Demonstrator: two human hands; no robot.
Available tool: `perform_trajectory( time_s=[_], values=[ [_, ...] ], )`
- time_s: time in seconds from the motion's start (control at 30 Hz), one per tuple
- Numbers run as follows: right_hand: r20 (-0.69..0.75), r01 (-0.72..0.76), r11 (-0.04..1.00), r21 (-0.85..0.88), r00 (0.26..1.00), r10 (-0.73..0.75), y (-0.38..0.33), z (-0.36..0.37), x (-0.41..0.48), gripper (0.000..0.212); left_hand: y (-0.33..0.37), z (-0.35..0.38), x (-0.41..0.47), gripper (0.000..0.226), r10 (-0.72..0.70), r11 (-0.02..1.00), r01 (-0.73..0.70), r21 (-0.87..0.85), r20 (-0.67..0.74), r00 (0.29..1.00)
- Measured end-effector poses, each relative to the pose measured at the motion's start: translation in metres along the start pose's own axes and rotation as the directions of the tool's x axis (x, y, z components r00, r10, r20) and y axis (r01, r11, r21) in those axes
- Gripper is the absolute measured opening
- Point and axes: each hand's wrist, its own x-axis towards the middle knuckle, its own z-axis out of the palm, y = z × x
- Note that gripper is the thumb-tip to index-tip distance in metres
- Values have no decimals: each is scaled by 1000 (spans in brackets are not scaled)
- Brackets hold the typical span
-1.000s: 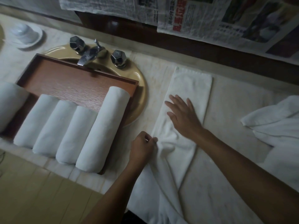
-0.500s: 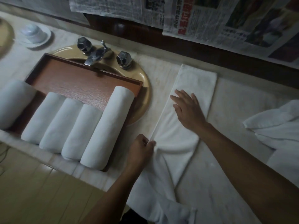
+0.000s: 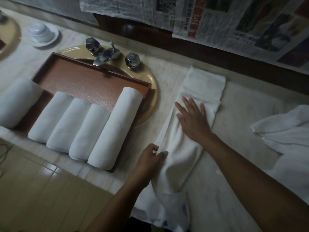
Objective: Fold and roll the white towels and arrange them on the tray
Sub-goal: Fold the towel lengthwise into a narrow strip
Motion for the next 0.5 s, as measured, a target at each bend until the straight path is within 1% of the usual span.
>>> perform_trajectory(
  time_s=[0.07,0.1,0.17,0.27,0.37,0.43,0.5],
  values=[
    [-13,-3,1000,-8,1000,3,4,1,1,53,-12,-2,-2,24,78,975,-48,216,-129,989],
    [-16,-1,1000,-9,1000,1,5,2,2,53,-15,-4,-2,26,119,965,-71,252,-181,976],
    [-19,6,1000,-21,1000,-6,6,2,2,53,-17,-8,-2,27,167,955,-98,281,-234,958],
    [-4,14,1000,-15,1000,-14,6,2,4,53,-14,-12,-2,27,215,925,-125,360,-222,951],
    [-28,-28,1000,-12,999,28,-5,-4,0,52,-13,-12,-3,27,237,912,-140,385,-216,947],
    [-52,-25,1000,9,998,26,-22,-6,-11,55,-14,-13,-3,27,249,908,-153,390,-210,945],
    [-4,7,999,36,1000,-7,-37,-1,-30,57,-15,-13,-2,26,251,910,-160,382,-200,947]
  ],
)
